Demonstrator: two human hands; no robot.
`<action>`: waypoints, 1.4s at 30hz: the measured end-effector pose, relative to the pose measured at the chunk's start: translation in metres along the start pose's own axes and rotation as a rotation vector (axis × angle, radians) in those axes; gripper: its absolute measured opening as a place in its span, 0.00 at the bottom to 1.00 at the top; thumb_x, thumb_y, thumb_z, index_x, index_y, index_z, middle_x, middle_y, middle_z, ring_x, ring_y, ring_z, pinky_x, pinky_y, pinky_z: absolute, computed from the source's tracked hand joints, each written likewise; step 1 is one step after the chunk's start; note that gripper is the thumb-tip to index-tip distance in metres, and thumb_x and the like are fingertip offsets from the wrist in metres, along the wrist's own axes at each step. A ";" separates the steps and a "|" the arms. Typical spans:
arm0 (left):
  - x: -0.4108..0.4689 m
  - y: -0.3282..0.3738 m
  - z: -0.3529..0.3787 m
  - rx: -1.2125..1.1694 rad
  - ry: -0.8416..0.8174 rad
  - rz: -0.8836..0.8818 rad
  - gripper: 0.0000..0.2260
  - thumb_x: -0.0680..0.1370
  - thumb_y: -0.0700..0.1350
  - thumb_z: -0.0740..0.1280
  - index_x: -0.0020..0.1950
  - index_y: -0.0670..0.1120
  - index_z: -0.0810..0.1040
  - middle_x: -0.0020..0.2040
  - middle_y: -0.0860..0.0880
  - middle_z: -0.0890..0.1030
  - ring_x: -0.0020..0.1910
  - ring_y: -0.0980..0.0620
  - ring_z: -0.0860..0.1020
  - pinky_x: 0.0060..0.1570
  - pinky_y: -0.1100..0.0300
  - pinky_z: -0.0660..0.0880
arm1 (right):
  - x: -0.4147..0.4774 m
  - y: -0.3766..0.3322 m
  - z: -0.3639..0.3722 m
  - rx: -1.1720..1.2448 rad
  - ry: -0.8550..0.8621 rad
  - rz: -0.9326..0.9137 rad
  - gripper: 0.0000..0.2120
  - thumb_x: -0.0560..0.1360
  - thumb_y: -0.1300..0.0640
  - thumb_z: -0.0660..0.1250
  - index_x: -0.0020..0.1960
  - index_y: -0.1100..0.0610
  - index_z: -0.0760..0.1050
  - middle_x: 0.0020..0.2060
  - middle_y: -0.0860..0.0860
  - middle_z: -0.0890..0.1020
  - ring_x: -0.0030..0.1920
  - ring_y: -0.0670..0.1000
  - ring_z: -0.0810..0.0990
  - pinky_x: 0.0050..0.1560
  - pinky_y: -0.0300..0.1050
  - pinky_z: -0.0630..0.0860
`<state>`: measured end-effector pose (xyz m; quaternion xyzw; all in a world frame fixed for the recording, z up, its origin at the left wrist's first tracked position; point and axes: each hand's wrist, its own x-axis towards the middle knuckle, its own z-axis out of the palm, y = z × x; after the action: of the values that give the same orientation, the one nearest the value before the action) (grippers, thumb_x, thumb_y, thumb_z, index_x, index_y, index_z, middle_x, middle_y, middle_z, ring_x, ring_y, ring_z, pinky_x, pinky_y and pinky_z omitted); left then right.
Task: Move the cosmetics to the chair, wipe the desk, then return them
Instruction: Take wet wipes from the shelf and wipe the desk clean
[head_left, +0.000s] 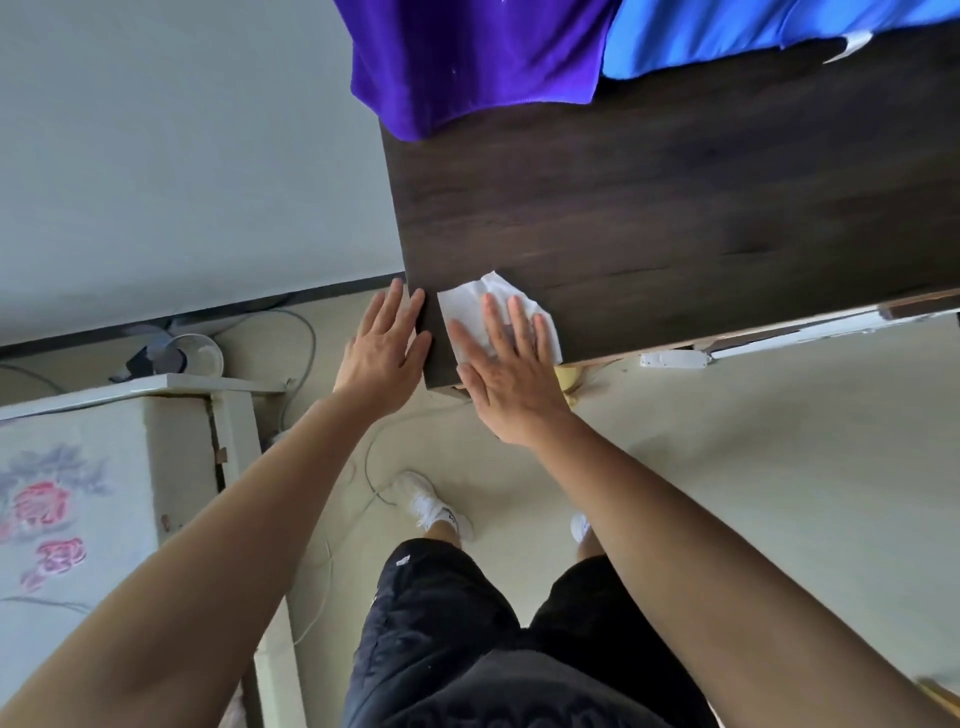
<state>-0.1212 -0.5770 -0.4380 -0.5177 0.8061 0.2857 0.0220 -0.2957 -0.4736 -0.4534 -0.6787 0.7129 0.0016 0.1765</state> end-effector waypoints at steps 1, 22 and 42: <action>0.008 -0.004 -0.006 0.029 -0.020 0.007 0.25 0.84 0.56 0.52 0.81 0.55 0.52 0.81 0.52 0.46 0.80 0.50 0.45 0.75 0.43 0.56 | 0.001 0.000 -0.002 -0.006 -0.019 -0.015 0.26 0.84 0.42 0.39 0.81 0.42 0.39 0.81 0.53 0.37 0.80 0.59 0.34 0.78 0.61 0.39; 0.096 -0.019 -0.034 0.222 -0.013 -0.097 0.27 0.79 0.67 0.49 0.77 0.67 0.46 0.81 0.44 0.42 0.79 0.41 0.39 0.74 0.36 0.42 | 0.028 -0.035 0.003 -0.026 0.016 -0.116 0.26 0.85 0.43 0.41 0.82 0.44 0.46 0.82 0.55 0.45 0.80 0.62 0.41 0.78 0.63 0.42; 0.117 0.192 0.067 0.462 -0.118 0.367 0.30 0.80 0.67 0.45 0.79 0.60 0.44 0.81 0.48 0.40 0.79 0.42 0.39 0.72 0.32 0.40 | -0.045 0.277 -0.053 0.053 0.064 0.620 0.30 0.81 0.38 0.38 0.81 0.43 0.42 0.81 0.55 0.42 0.80 0.62 0.40 0.77 0.63 0.40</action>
<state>-0.3556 -0.5834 -0.4483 -0.3271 0.9272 0.1235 0.1341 -0.5763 -0.4214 -0.4578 -0.4239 0.8908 0.0155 0.1626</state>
